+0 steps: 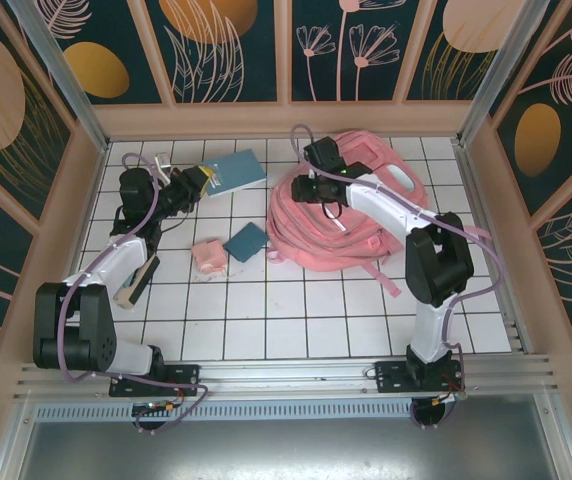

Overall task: Pack the student bag
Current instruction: Open the student bag at the top-right of the table.

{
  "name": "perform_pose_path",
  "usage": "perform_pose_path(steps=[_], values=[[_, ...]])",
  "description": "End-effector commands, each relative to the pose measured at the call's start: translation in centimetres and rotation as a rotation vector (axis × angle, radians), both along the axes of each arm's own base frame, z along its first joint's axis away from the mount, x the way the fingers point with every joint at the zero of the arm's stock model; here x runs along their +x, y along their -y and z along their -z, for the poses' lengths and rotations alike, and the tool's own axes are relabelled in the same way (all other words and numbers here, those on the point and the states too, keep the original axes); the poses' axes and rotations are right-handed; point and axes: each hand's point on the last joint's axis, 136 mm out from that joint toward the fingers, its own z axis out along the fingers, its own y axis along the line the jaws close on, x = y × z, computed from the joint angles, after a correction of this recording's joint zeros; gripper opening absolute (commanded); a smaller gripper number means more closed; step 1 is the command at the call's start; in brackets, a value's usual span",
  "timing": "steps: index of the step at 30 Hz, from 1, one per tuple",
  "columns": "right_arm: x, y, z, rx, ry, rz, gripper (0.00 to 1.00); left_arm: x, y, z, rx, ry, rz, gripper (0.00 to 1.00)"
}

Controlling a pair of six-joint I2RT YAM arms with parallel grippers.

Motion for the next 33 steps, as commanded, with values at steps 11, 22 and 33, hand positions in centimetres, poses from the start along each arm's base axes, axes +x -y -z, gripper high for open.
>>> perform_pose_path(steps=[11, 22, 33], values=[[-3.6, 1.2, 4.7, -0.282, -0.032, -0.14, 0.42, -0.5, -0.1, -2.0, 0.022, 0.071, 0.007, 0.0], [-0.5, 1.0, -3.8, -0.245, 0.145, -0.059, 0.0, -0.3, -0.1, -0.8, -0.017, 0.053, -0.018, 0.0], [3.2, 1.3, -17.1, -0.038, 0.318, -0.009, 0.0, 0.2, 4.2, 2.5, -0.051, 0.015, 0.025, 0.0]])
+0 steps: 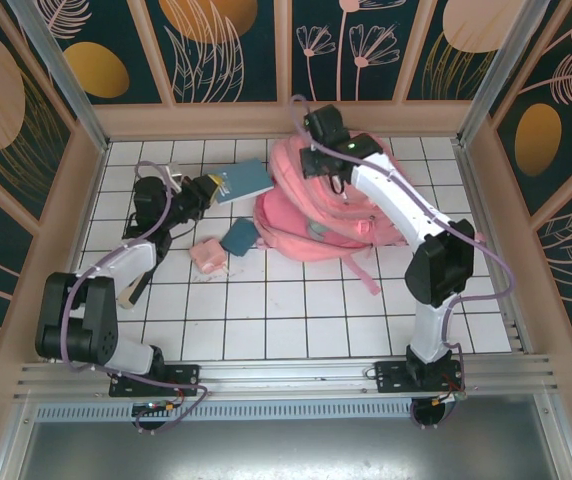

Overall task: Pack the student bag
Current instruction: Open the student bag at the top-right of the table, then place the personal item in the student bag.

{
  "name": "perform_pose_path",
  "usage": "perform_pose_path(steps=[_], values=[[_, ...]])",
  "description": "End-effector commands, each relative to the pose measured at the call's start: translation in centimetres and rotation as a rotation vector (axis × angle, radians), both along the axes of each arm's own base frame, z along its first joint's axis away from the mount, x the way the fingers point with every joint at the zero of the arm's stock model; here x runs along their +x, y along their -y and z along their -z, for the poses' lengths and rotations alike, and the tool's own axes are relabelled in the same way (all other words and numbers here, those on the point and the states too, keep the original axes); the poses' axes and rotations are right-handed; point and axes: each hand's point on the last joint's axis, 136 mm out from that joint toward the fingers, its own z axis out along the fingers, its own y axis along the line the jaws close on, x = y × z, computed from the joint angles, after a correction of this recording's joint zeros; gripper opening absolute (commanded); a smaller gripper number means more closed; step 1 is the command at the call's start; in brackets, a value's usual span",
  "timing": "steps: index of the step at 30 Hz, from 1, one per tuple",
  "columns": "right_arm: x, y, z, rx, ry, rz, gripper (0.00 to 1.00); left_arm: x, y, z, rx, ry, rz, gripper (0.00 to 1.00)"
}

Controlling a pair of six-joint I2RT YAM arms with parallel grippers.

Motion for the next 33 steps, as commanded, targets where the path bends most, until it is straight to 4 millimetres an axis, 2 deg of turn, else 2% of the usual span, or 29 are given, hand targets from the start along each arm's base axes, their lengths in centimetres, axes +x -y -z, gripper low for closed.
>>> perform_pose_path(steps=[1, 2, 6, 9, 10, 13, 14, 20, 23, 28, 31, 32, 33], values=[[0.4, -1.0, -6.8, 0.135, 0.116, -0.022, 0.0, 0.6, 2.3, -0.7, -0.043, 0.055, 0.02, 0.0], [1.2, 0.4, -7.6, 0.157, 0.127, 0.005, 0.0, 0.6, 3.0, -0.5, -0.048, 0.053, 0.028, 0.0], [1.5, 1.4, -10.9, 0.282, 0.163, -0.008, 0.0, 1.4, 4.9, 0.5, -0.072, 0.038, 0.035, 0.0], [1.6, 1.9, -12.3, 0.365, 0.172, -0.023, 0.0, 2.0, 7.6, 0.1, -0.092, 0.055, 0.087, 0.0], [1.6, 2.1, -12.5, 0.39, 0.17, -0.025, 0.0, 2.4, 8.8, 0.5, -0.089, 0.048, 0.106, 0.0], [1.6, 2.4, -12.7, 0.431, 0.153, -0.026, 0.0, 2.7, 12.9, 1.0, -0.095, 0.034, 0.167, 0.0], [1.6, 2.4, -12.7, 0.436, 0.151, -0.026, 0.0, 3.1, 14.5, 0.3, -0.097, 0.05, 0.188, 0.0], [1.6, 2.4, -12.9, 0.468, 0.144, -0.028, 0.0, 3.7, 22.6, 2.4, -0.064, 0.007, 0.294, 0.0], [1.6, 2.3, -12.7, 0.484, 0.137, -0.03, 0.0, 4.1, 25.9, 4.1, -0.027, -0.022, 0.32, 0.0], [1.6, 2.3, -12.4, 0.492, 0.124, -0.034, 0.0, 4.7, 30.2, 7.0, 0.085, -0.049, 0.347, 0.01], [1.5, 2.5, -12.0, 0.491, 0.118, -0.026, 0.0, 5.1, 31.3, 8.3, 0.126, -0.075, 0.352, 0.02], [1.6, 2.7, -11.8, 0.492, 0.116, -0.024, 0.0, 5.1, 31.5, 8.6, 0.137, -0.085, 0.355, 0.05], [1.5, 2.8, -11.7, 0.491, 0.113, -0.023, 0.0, 5.1, 31.3, 8.7, 0.15, -0.087, 0.353, 0.15]])
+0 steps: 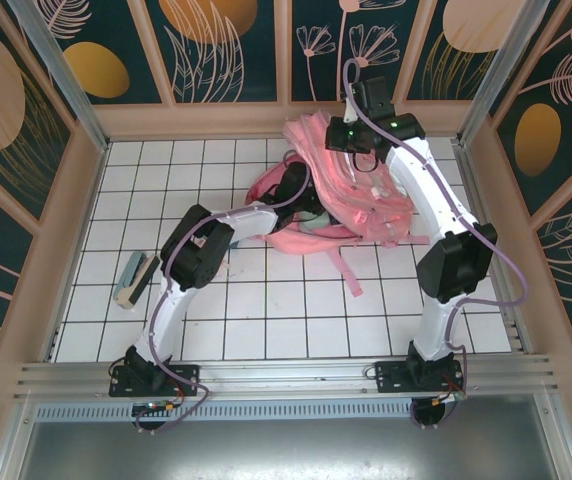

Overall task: Pack the student bag
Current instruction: Place the personal item in the student bag.

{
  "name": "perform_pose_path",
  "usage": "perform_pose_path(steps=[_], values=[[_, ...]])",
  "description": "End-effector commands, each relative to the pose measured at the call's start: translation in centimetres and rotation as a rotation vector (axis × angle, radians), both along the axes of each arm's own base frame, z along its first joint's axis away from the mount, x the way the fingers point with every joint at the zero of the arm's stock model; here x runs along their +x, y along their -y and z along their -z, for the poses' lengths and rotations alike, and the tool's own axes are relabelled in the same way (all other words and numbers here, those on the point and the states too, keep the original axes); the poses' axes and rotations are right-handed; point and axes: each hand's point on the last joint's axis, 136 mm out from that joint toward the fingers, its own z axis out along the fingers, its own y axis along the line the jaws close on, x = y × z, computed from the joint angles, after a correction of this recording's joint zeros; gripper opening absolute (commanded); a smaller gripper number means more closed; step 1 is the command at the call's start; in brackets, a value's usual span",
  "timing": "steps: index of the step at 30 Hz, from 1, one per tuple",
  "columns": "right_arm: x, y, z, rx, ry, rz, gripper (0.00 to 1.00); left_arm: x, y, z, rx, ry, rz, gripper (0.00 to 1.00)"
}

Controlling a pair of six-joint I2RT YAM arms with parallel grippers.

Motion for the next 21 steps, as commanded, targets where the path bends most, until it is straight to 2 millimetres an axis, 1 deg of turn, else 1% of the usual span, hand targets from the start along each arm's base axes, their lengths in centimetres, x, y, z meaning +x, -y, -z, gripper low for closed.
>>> perform_pose_path(steps=[1, 2, 3, 4, 6, 7, 9, 12, 14, 17, 19, 21], values=[[-0.3, -0.2, -7.6, 0.122, 0.201, -0.015, 0.0, 0.2, 0.3, -0.6, 0.052, 0.031, 0.005, 0.29], [-0.3, 0.0, -7.4, 0.121, 0.199, -0.014, 0.0, 0.0, 0.2, -0.8, 0.054, 0.037, 0.006, 0.39], [-0.3, 0.1, -7.4, 0.121, 0.198, -0.014, 0.0, -0.1, 0.0, -1.3, 0.058, 0.049, 0.007, 0.46], [-0.3, 0.3, -7.3, 0.12, 0.196, -0.013, 0.0, -0.3, -0.3, -1.9, 0.07, 0.064, 0.006, 0.52], [-0.2, 0.8, -7.1, 0.122, 0.194, -0.007, 0.0, -0.4, -0.8, -3.0, 0.083, 0.09, 0.003, 0.57], [-0.2, 0.9, -7.1, 0.124, 0.195, -0.005, 0.0, -0.6, -1.0, -3.5, 0.089, 0.101, 0.003, 0.59], [-0.1, 1.4, -6.8, 0.125, 0.194, 0.002, 0.0, -0.7, -1.6, -5.1, 0.098, 0.134, -0.003, 0.62], [-0.2, 1.7, -6.0, 0.129, 0.188, 0.005, 0.0, -0.9, -2.7, -7.0, 0.121, 0.173, -0.008, 0.69], [-0.2, 1.8, -5.2, 0.128, 0.173, 0.004, 0.0, -1.0, -3.7, -7.4, 0.151, 0.181, -0.017, 0.71], [-0.3, 2.0, -4.5, 0.128, 0.165, 0.003, 0.0, -1.5, -6.2, -7.1, 0.215, 0.173, -0.048, 0.72], [-0.4, 1.9, -4.0, 0.132, 0.161, -0.003, 0.0, -1.7, -8.4, -6.8, 0.251, 0.162, -0.081, 0.72], [-0.5, 1.8, -3.3, 0.14, 0.149, -0.007, 0.0, -2.0, -11.0, -6.1, 0.292, 0.143, -0.115, 0.72]])
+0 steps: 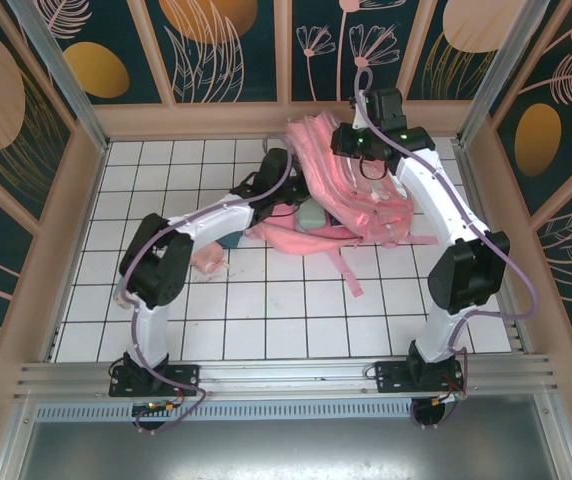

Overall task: Pack the student bag
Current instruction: Place the personal item in the student bag, then pick up the personal item from the middle-left of the table.

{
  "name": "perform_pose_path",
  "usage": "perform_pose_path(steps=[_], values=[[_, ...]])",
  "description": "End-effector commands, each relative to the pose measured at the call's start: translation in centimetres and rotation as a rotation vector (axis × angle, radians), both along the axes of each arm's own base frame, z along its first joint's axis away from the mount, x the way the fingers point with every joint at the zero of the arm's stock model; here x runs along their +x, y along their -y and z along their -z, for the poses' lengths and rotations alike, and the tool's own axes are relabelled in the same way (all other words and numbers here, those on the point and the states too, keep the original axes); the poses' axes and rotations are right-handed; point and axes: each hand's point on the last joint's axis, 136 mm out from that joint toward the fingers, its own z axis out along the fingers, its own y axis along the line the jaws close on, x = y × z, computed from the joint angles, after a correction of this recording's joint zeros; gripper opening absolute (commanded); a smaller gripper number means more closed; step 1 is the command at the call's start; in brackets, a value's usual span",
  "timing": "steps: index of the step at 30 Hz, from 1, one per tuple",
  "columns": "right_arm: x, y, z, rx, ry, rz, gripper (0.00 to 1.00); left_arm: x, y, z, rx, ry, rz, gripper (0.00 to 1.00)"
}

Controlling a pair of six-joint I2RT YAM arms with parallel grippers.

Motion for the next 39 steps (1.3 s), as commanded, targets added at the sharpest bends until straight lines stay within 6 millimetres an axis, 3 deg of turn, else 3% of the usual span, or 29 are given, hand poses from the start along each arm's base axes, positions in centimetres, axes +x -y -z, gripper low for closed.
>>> perform_pose_path(steps=[1, 6, 8, 14, 16, 27, 32, 36, 39], values=[[0.2, 0.5, -3.6, 0.064, 0.118, 0.011, 0.0, -0.2, -4.9, 0.9, 0.112, -0.005, -0.076, 0.72], [-0.1, 0.0, -2.0, 0.085, 0.09, -0.007, 0.0, -1.9, -11.0, 1.6, 0.268, 0.002, -0.148, 0.72], [-0.2, -0.2, -1.6, 0.093, 0.081, -0.011, 0.0, -2.8, -13.1, 0.8, 0.329, 0.026, -0.169, 0.72], [-0.7, -1.4, -0.6, 0.097, 0.065, -0.051, 0.0, -5.6, -18.8, 2.0, 0.609, 0.032, -0.194, 0.9], [-1.0, -1.7, -0.5, 0.095, 0.067, -0.067, 0.0, -6.8, -20.3, 2.5, 0.7, 0.042, -0.167, 0.91], [-2.5, -2.8, -0.5, 0.125, 0.064, -0.131, 0.0, -12.9, -24.8, 7.7, 1.006, -0.093, 0.06, 0.89], [-3.5, -3.5, -0.2, 0.176, 0.043, -0.161, 0.0, -14.8, -25.1, 8.7, 1.025, -0.159, 0.144, 0.89], [-4.2, -3.5, -0.2, 0.192, 0.047, -0.173, 0.0, -15.0, -26.4, 9.8, 1.086, -0.197, 0.126, 0.89], [-4.7, -3.6, -0.5, 0.2, 0.049, -0.184, 0.0, -13.8, -27.6, 9.3, 1.112, -0.201, 0.063, 0.9]])
